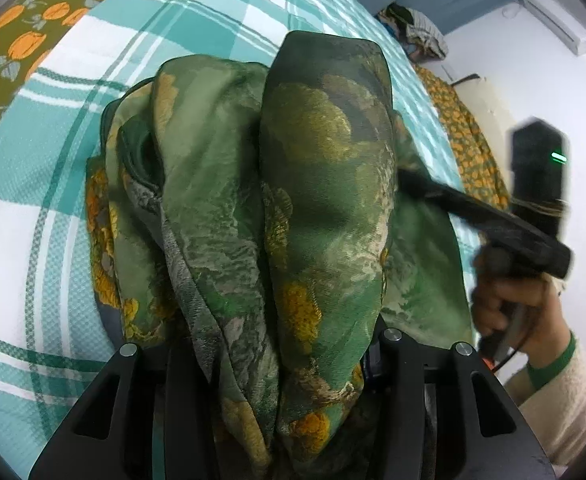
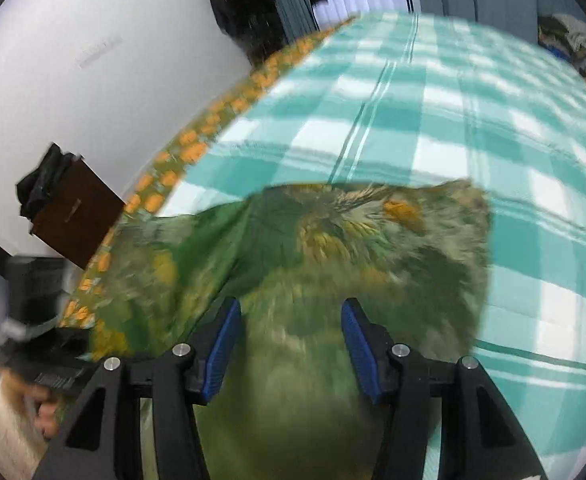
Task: Fold large clothes
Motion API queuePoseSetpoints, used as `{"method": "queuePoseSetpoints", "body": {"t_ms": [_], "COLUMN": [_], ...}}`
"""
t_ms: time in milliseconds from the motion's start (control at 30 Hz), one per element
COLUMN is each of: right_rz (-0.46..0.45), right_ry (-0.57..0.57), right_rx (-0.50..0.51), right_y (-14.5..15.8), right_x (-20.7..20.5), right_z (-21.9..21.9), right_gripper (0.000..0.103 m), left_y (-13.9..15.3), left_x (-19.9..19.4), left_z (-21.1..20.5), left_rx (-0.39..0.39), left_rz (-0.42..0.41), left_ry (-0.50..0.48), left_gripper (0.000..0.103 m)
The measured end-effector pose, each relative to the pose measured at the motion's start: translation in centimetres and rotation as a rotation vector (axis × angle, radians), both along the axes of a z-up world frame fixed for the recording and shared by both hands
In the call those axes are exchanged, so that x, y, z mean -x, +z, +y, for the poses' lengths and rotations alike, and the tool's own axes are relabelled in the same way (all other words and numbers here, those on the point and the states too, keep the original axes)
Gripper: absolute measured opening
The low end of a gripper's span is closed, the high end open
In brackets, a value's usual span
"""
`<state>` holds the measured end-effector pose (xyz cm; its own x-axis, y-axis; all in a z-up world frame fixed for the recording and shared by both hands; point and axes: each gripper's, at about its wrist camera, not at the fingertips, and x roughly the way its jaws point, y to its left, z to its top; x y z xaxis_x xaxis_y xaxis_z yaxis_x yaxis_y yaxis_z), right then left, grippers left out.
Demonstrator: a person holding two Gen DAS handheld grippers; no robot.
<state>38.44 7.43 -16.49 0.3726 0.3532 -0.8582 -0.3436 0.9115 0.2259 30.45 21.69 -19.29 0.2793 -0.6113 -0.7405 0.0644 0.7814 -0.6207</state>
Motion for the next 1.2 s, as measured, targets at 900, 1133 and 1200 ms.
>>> {"method": "queuePoseSetpoints", "body": {"t_ms": [900, 1133, 1200], "right_rz": [-0.132, -0.155, -0.157], "right_ry": [0.022, 0.033, 0.031], "right_rx": [0.078, 0.147, 0.163], "right_y": [-2.7, -2.4, -2.3], "right_x": [19.0, 19.7, 19.6], "right_z": [-2.6, -1.8, -1.6], "right_gripper": [0.055, 0.055, 0.055], "left_y": [-0.7, -0.6, -0.6], "left_x": [0.9, 1.3, 1.4], "left_z": [-0.6, -0.7, -0.9], "left_rx": [-0.022, -0.019, -0.026], "left_rz": [-0.022, -0.018, -0.015], "left_ry": [0.011, 0.036, 0.038], "left_gripper": [0.048, 0.048, 0.048]}}
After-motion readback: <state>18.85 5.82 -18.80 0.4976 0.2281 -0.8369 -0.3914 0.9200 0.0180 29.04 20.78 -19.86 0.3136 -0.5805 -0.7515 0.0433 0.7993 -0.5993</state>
